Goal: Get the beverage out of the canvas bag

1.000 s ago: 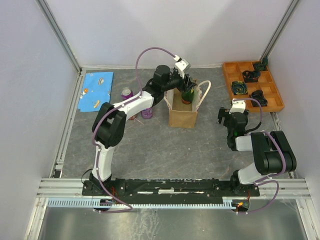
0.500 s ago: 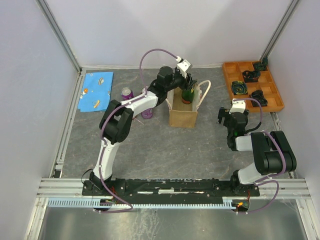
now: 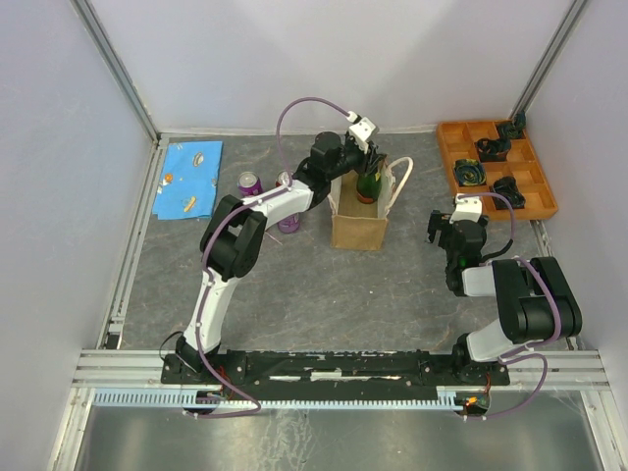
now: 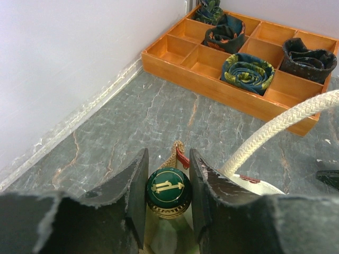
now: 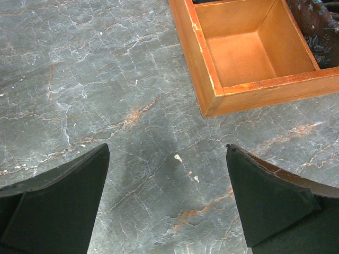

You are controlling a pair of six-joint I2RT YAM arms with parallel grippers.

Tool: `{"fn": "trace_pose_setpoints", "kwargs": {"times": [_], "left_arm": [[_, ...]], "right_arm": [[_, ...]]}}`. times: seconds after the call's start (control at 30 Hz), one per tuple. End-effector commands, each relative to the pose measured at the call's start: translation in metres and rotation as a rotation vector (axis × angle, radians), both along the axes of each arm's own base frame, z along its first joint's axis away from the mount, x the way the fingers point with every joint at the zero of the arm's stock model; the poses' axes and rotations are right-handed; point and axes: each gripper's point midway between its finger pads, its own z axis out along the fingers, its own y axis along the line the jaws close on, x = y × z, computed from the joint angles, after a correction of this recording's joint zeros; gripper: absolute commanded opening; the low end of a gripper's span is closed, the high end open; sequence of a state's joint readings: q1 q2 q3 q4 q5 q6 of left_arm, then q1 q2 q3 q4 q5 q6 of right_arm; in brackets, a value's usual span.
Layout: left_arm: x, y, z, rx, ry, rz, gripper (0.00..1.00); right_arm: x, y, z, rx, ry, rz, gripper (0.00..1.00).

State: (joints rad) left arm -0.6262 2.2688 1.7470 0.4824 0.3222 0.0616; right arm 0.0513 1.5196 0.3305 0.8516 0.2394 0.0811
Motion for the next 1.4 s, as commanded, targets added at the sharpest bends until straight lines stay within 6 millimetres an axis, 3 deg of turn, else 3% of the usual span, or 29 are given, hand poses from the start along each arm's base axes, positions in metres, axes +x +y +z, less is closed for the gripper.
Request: {"fn": "trace_pose_setpoints", "kwargs": {"times": [0.0,0.07,0.23,0.6,0.77,0.9,1.03,1.37], "left_arm": [[0.003,-0.009,0.009,-0.043,-0.012,-0.007,0.18],[0.003,-0.010,0.015,-0.060,-0.006,-0.007,0.04],[0.000,-0.013,0.054,-0.122,-0.034,-0.019,0.03],[-0.026,-0.008,0.219,-0.331,-0.282,-0.040,0.03],[-0.042,0.006,0.275,-0.399,-0.345,-0.028,0.03],[-0.058,0.020,0.297,-0.356,-0.353,0.003,0.03],[-0.075,0.044,0.306,-0.286,-0.342,0.060,0.03],[-0.138,0.142,0.336,-0.164,-0.315,0.267,0.03]], "right_arm": [[0.012,0.001,0.019,0.004,-0.062,0.004,0.99],[0.012,0.001,0.019,0.004,-0.062,0.004,0.99],[0.012,0.001,0.019,0.003,-0.062,0.005,0.99],[0.012,0.000,0.019,0.004,-0.063,0.003,0.99],[0.012,0.001,0.019,0.004,-0.064,0.004,0.99],[0.012,0.000,0.019,0.004,-0.063,0.003,0.99],[0.012,0.001,0.019,0.003,-0.063,0.004,0.99],[0.012,0.001,0.019,0.004,-0.062,0.004,0.99]]}}
